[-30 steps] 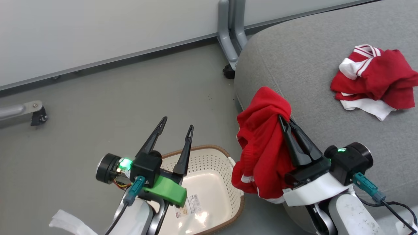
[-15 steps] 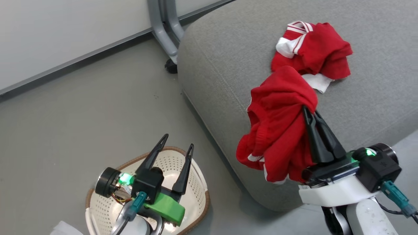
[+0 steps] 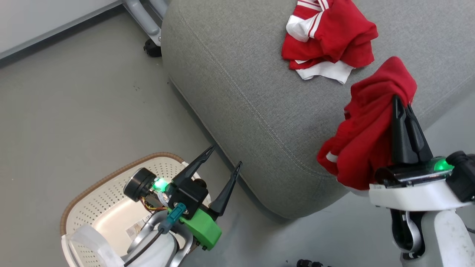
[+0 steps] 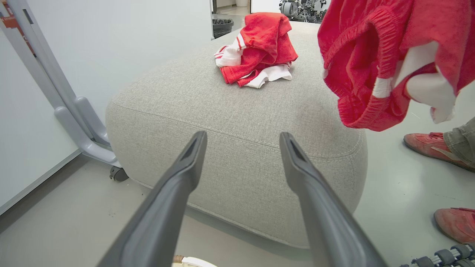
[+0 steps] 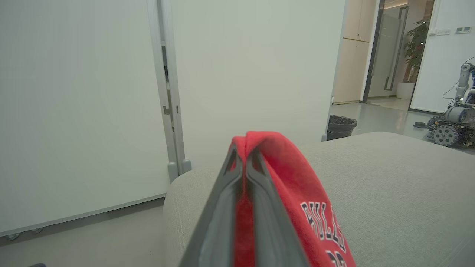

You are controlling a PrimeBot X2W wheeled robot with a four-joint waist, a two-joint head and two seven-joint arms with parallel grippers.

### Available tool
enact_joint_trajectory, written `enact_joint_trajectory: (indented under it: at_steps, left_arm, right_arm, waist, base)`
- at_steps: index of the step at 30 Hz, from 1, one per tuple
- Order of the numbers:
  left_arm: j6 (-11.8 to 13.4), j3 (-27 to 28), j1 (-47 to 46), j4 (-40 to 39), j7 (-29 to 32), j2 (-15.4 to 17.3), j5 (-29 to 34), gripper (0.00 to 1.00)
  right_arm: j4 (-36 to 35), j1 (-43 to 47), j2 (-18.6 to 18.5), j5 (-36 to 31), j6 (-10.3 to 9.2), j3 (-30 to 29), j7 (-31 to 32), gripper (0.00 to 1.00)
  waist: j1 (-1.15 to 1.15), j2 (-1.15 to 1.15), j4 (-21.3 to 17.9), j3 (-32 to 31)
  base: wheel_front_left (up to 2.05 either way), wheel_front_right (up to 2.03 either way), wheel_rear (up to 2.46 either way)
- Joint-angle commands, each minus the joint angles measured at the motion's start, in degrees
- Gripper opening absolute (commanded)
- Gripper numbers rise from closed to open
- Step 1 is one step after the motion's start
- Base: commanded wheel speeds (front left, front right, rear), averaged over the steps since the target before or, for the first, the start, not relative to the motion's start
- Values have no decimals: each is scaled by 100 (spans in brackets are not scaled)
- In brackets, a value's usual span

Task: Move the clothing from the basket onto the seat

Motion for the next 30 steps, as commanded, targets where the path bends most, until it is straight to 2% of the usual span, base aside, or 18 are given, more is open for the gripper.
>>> enact_joint_trajectory:
  at_steps: [1,7,13,17,23,30]
  left_arm:
    - [8,8,-106,-44,23,98,52,100]
    - [165,57,-56,-459,307,396,209,100]
    - [77,15,-474,-1009,658,663,460,100]
    - [38,24,-857,-1288,784,729,622,100]
    - [-10,-15,-1211,-1515,875,757,738,100]
    - [-55,-49,-1380,-1494,849,804,775,100]
  right_arm:
    - [93,-235,9,40,-8,-27,-18,0]
    - [602,-1586,5,77,-9,-97,-17,0]
    - [1156,-3135,-181,297,-9,-685,-17,0]
    - [1539,-3922,-413,262,-8,-1219,-17,0]
    - [2248,-4420,-717,327,-9,-1589,-17,0]
    - [3287,-4409,-804,172,-9,-1777,-17,0]
  waist:
    - [0,0,-48,246]
    - [0,0,-35,774]
    - [0,0,476,1608]
    - [0,0,805,2183]
    - [0,0,997,2819]
    - [0,0,1025,3053]
  base:
    - [0,0,0]
    - [0,0,0]
    - [0,0,0]
    - [0,0,0]
    - [0,0,0]
    - [0,0,0]
